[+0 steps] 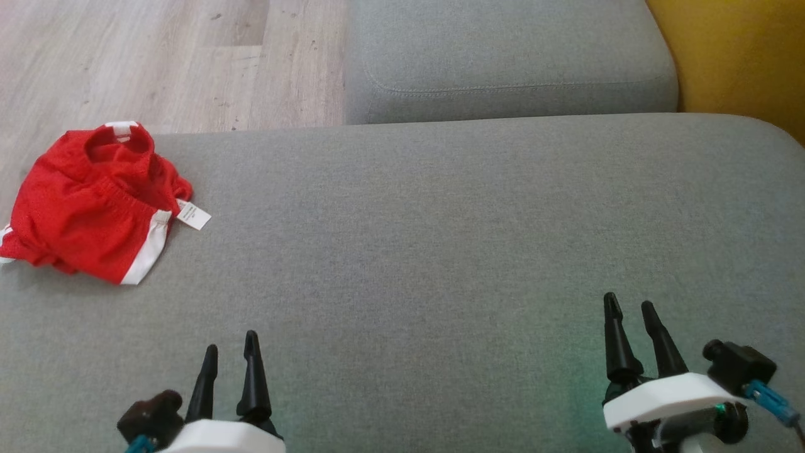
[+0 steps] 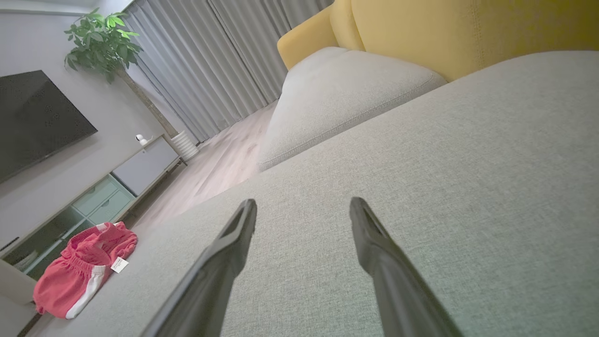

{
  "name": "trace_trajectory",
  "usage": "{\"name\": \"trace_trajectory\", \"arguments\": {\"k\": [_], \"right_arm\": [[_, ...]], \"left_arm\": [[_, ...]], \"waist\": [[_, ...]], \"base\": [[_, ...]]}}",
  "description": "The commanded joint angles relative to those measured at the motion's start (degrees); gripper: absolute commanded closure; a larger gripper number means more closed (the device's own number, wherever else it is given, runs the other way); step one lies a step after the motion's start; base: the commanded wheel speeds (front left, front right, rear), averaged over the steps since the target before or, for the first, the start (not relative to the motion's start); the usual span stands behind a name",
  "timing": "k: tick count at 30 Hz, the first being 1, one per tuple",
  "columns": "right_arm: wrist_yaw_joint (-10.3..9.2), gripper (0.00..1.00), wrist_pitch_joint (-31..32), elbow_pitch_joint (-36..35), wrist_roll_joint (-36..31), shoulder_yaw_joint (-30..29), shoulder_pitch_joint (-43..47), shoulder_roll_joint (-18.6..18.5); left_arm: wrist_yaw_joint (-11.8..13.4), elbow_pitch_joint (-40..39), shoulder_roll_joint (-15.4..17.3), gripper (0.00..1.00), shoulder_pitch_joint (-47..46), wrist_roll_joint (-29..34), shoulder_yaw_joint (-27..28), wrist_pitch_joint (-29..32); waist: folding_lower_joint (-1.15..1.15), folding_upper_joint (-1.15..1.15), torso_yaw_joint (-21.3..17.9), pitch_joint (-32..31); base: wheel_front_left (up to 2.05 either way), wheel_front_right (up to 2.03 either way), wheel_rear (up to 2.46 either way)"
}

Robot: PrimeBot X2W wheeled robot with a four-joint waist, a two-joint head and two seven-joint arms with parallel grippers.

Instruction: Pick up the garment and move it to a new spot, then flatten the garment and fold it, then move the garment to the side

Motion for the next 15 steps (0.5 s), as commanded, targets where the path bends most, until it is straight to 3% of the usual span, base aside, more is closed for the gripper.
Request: {"name": "trace_trajectory", "arguments": {"k": [1,15], "right_arm": [[0.57,0.0,-1.0,-2.3,-2.3,1.4,-1.3,-0.8],[0.67,0.0,-3.2,-2.5,-11.3,2.6,-1.0,-0.9]], "left_arm": [[0.5,-1.5,0.7,0.0,-1.9,2.0,0.5,-0.9],[1.8,-0.9,1.5,0.0,-1.3,9.5,-0.2,-3.1]], "waist": [[0.0,0.0,0.0,0.0],[0.0,0.0,0.1,-0.6]], "base": [[0.0,0.0,0.0],[0.0,0.0,0.0]]}}
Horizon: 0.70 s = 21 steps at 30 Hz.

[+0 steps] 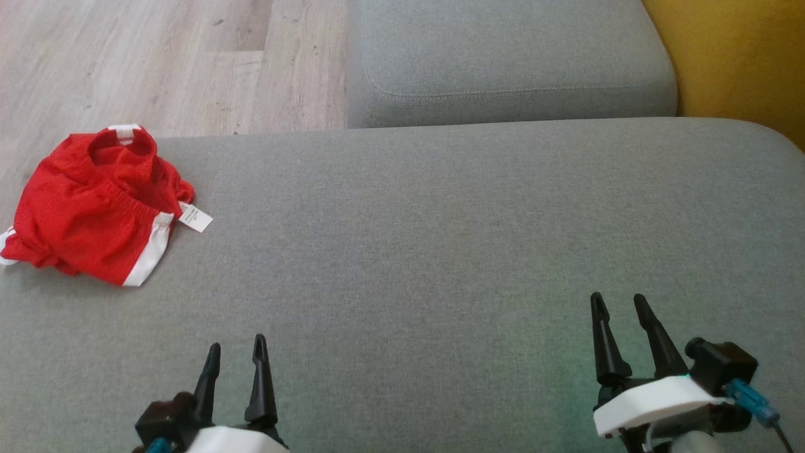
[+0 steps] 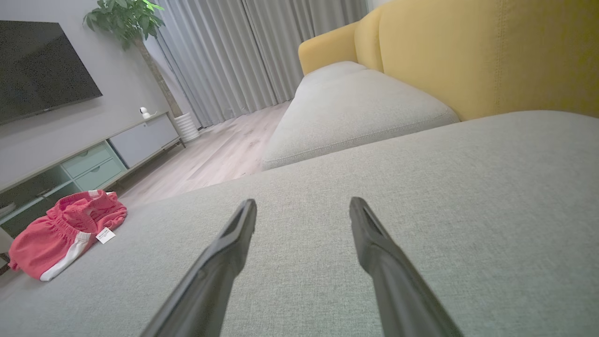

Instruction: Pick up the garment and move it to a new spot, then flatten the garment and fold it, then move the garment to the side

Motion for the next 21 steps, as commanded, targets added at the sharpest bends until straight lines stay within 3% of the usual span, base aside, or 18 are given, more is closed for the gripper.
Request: {"name": "trace_trajectory", "arguments": {"k": [1,21], "right_arm": [[0.6,0.0,-1.2,-2.1,-2.2,1.5,-1.0,-0.6],[0.75,0.0,-4.6,-1.9,-15.6,2.8,-0.4,-0.7]], "left_arm": [[0.5,-1.6,0.9,0.0,-1.5,2.0,0.9,-1.2],[3.1,-1.4,2.1,0.0,-0.1,11.9,0.1,-3.2]], "waist": [[0.0,0.0,0.0,-0.1],[0.0,0.0,0.9,-1.3]], "base": [[0.0,0.0,0.0],[0.0,0.0,0.0]]}}
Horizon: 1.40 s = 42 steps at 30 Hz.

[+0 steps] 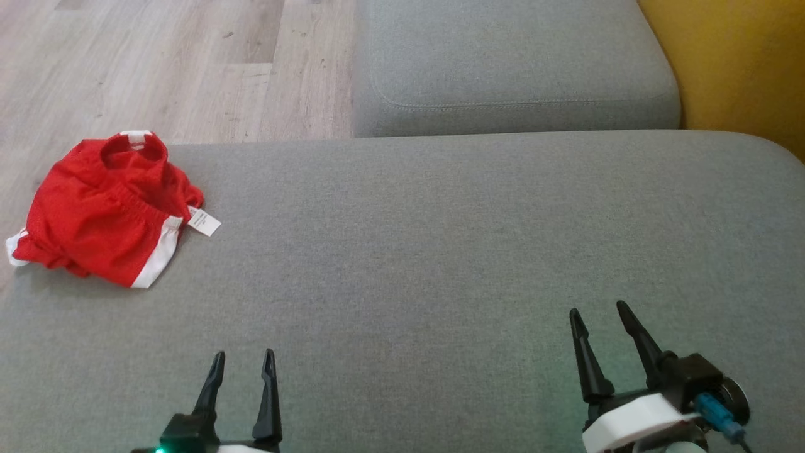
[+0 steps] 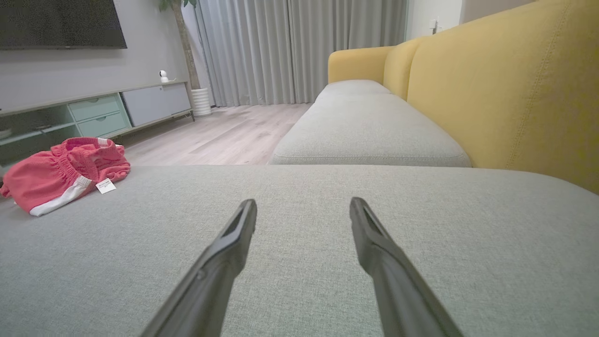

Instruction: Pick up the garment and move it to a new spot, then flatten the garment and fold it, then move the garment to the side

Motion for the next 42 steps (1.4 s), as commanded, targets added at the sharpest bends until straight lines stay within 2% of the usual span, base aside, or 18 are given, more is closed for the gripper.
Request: {"name": "trace_trajectory", "arguments": {"k": [1,4,28,33,42], "right_arm": [[0.42,0.0,-1.3,-1.9,-2.2,1.6,-1.9,-0.6],[0.44,0.0,-1.8,-2.0,-3.8,1.8,-2.0,-0.6],[0.44,0.0,-1.8,-1.0,-2.9,0.3,-2.0,-0.6],[0.44,0.0,-1.8,-1.1,-3.1,-0.3,-1.4,-0.6],[0.44,0.0,-1.8,-1.7,-2.2,0.6,-2.5,-0.6]], "left_arm": [[0.7,-1.9,0.9,0.0,-1.6,1.9,1.4,-1.0],[1.1,-2.0,1.2,0.0,-1.4,3.2,1.4,-1.2],[2.0,-2.0,2.0,0.0,-1.4,2.1,0.8,-0.6],[1.8,-1.9,2.5,0.0,-2.4,2.4,0.2,-0.5],[2.0,-3.1,4.0,0.0,-4.1,2.9,0.0,0.4]], "waist": [[0.0,0.0,0.1,0.0],[0.0,0.0,0.3,-0.1],[0.0,0.0,1.1,0.0],[0.0,0.0,5.6,0.1],[0.0,0.0,18.9,0.6]], "base": [[0.0,0.0,0.0],[0.0,0.0,0.0],[0.0,0.0,0.0],[0.0,0.0,0.0],[0.0,0.0,0.0]]}}
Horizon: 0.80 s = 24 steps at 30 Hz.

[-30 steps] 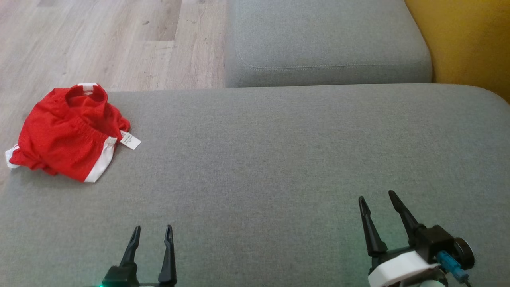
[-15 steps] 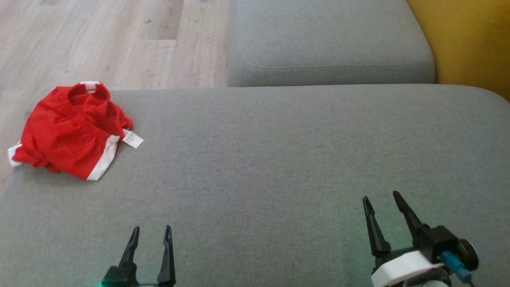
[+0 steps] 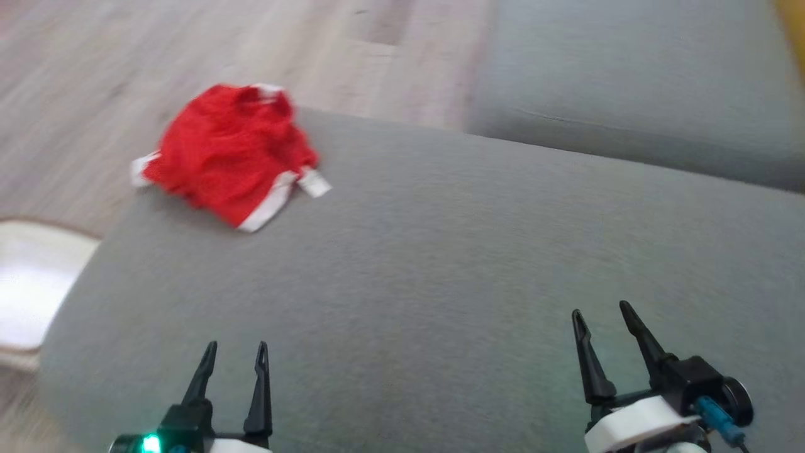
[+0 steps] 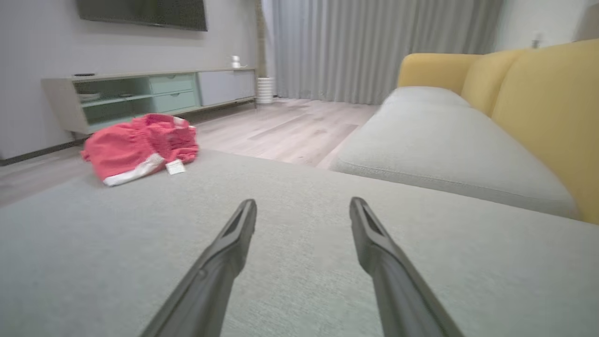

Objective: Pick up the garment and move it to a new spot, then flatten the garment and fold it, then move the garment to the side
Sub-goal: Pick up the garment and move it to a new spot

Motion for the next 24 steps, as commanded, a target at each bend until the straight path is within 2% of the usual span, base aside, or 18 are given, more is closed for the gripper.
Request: {"name": "trace_trajectory", "arguments": {"k": [1,5,15,20,24], "right_arm": [[0.44,0.0,-0.6,-2.0,0.4,1.7,-2.9,-0.5],[0.44,0.0,-0.6,-1.8,0.5,3.4,-4.3,-0.5],[0.44,0.0,-0.6,-0.7,0.2,5.4,-6.3,-0.5],[0.44,0.0,-0.6,-1.8,-0.1,2.6,-5.4,-0.5],[0.44,0.0,-0.6,-3.7,-0.9,0.1,-4.9,-0.5]], "left_arm": [[0.3,-2.1,0.7,0.0,-3.4,0.3,2.0,-0.1],[1.1,-3.1,1.2,0.0,-3.1,-0.1,2.8,-0.4],[2.4,-5.0,1.7,0.0,-1.8,-0.6,3.9,-1.5],[1.0,-7.8,2.6,0.0,-3.4,-1.3,3.8,-1.5],[-0.6,-13.4,5.1,0.0,-8.5,-1.5,4.7,0.3]], "waist": [[0.0,0.0,5.6,0.4],[0.0,0.0,9.2,1.4],[0.0,0.0,10.2,2.6],[0.0,0.0,10.5,2.8],[0.0,0.0,9.6,4.1]], "base": [[0.0,0.0,0.0],[0.0,0.0,0.0],[0.0,0.0,0.0],[0.0,0.0,0.0],[0.0,0.0,0.0]]}}
